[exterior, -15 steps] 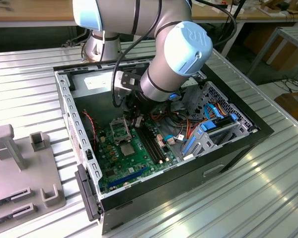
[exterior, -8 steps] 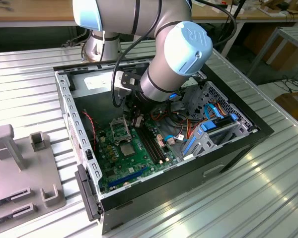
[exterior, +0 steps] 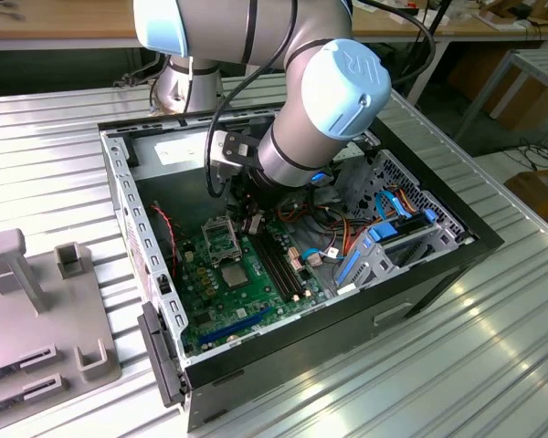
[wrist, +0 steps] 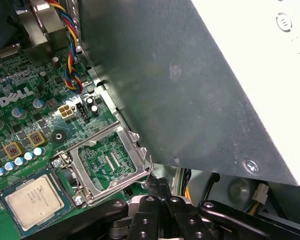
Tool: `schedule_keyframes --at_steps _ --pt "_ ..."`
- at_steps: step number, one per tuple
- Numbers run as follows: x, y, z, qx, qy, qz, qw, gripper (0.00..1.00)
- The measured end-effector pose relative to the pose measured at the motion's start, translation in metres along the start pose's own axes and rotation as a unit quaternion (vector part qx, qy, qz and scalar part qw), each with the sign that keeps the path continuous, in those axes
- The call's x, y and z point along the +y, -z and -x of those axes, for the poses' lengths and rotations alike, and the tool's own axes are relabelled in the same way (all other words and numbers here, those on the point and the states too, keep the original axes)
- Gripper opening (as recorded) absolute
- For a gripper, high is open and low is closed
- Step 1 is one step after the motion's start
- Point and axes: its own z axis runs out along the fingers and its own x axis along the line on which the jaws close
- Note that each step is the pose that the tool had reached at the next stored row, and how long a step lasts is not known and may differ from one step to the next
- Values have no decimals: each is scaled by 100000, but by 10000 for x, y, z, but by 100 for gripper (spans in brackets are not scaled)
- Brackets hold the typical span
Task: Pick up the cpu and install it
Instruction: 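Close the cpu cover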
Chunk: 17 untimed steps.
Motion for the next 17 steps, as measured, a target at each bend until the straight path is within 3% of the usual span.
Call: schedule_keyframes --at_steps 9,13,17 --pt "0 -1 1 64 -2 -41 100000 11" --pt "5 25 6 599 -38 -349 99998 11" --pt "12 56 14 774 -50 -455 99996 11"
